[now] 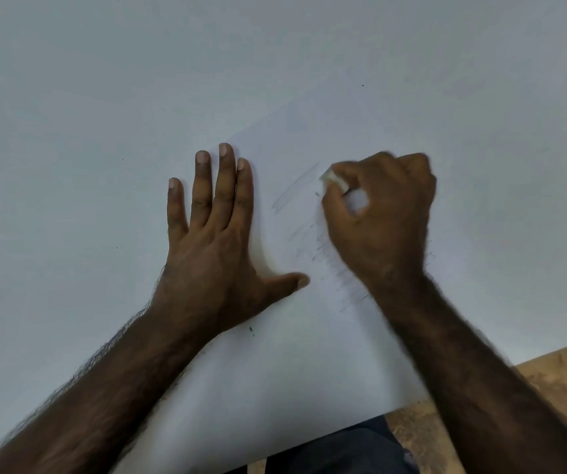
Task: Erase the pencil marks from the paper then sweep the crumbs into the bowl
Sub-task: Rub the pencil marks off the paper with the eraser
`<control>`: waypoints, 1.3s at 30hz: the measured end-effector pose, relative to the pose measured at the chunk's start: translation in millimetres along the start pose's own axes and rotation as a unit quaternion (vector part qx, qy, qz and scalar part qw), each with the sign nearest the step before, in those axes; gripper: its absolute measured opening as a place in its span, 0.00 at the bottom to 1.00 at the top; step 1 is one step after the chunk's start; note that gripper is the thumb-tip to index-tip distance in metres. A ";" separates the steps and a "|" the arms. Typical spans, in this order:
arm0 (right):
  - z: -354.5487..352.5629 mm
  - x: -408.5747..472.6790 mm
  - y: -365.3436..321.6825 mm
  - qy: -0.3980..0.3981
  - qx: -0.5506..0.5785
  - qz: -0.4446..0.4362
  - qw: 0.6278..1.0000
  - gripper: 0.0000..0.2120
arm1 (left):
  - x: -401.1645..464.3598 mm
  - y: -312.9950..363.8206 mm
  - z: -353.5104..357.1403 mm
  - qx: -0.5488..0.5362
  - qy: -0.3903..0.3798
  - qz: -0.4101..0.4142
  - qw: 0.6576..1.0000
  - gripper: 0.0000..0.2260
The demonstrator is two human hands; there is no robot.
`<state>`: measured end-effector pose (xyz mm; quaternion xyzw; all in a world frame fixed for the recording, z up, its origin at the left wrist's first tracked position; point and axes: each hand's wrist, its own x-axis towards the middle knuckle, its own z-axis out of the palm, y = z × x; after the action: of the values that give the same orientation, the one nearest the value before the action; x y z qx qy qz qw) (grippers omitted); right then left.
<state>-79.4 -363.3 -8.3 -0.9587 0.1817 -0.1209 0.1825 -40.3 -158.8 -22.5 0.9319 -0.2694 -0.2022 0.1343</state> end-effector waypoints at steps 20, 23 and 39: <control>10.4 -31.8 -37.4 -0.057 0.053 -0.054 0.995 0.06 | -2.1 1.1 -1.1 -0.008 0.018 0.010 1.000 0.59; 10.3 -29.9 -32.9 -0.061 0.036 -0.081 0.994 0.06 | -1.9 0.9 0.1 -0.007 0.015 0.009 1.000 0.60; 11.8 4.0 -19.9 0.017 -0.006 -0.004 1.000 0.04 | -0.3 -0.5 -0.1 0.003 0.000 0.008 1.000 0.65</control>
<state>-66.2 -344.0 -10.5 -0.9582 0.1817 -0.1371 0.1735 -40.3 -158.3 -22.4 0.9301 -0.2774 -0.2003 0.1333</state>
